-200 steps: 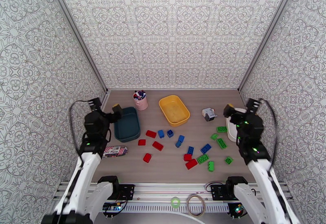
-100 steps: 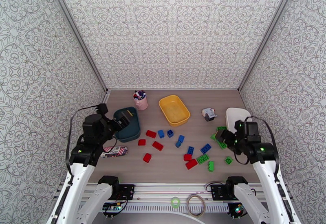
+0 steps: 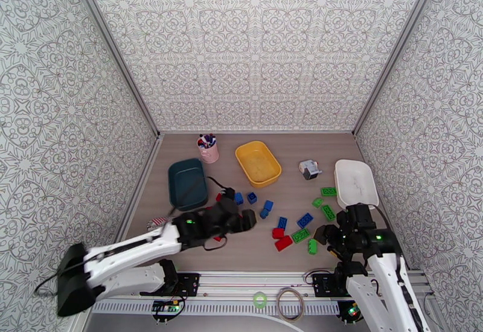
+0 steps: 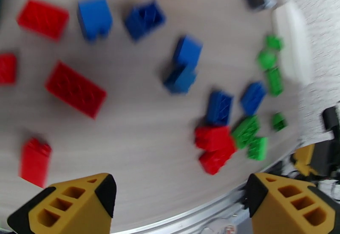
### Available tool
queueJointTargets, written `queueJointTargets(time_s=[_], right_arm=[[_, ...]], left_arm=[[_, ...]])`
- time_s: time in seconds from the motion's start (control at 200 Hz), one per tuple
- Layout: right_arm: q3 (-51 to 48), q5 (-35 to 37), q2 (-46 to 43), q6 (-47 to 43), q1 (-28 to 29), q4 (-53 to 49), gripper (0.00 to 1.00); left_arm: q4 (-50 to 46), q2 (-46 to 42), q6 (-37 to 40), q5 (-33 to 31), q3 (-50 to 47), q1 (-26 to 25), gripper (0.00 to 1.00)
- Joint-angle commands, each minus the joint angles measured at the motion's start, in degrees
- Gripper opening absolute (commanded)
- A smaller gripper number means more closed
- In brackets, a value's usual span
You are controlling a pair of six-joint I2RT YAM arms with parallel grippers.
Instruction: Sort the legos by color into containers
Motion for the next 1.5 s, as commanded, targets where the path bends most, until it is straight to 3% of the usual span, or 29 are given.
queueJointTargets(time_s=[0.0, 0.23, 0.45, 1.01, 1.495], right_arm=[[-3.6, 0.2, 0.1, 0.3, 0.8, -1.4, 0.63], [-4.2, 2.6, 6.7, 1.2, 4.2, 4.3, 0.59], [-3.0, 7.8, 12.4, 3.6, 9.4, 7.2, 0.58], [-1.5, 8.9, 22.8, 5.2, 16.1, 14.6, 0.58], [-0.3, 13.3, 30.4, 6.1, 18.1, 17.5, 0.54]], left_arm=[[3.1, 5.9, -2.8, -3.1, 5.3, -3.0, 0.88], [6.9, 12.9, -2.6, -0.3, 8.8, -3.0, 0.88], [7.6, 12.1, -2.7, 1.1, 7.8, 0.0, 0.88], [8.7, 10.2, -3.6, 2.2, 4.4, 2.9, 0.88], [8.0, 11.9, -3.4, 2.8, 5.9, 3.2, 0.87]])
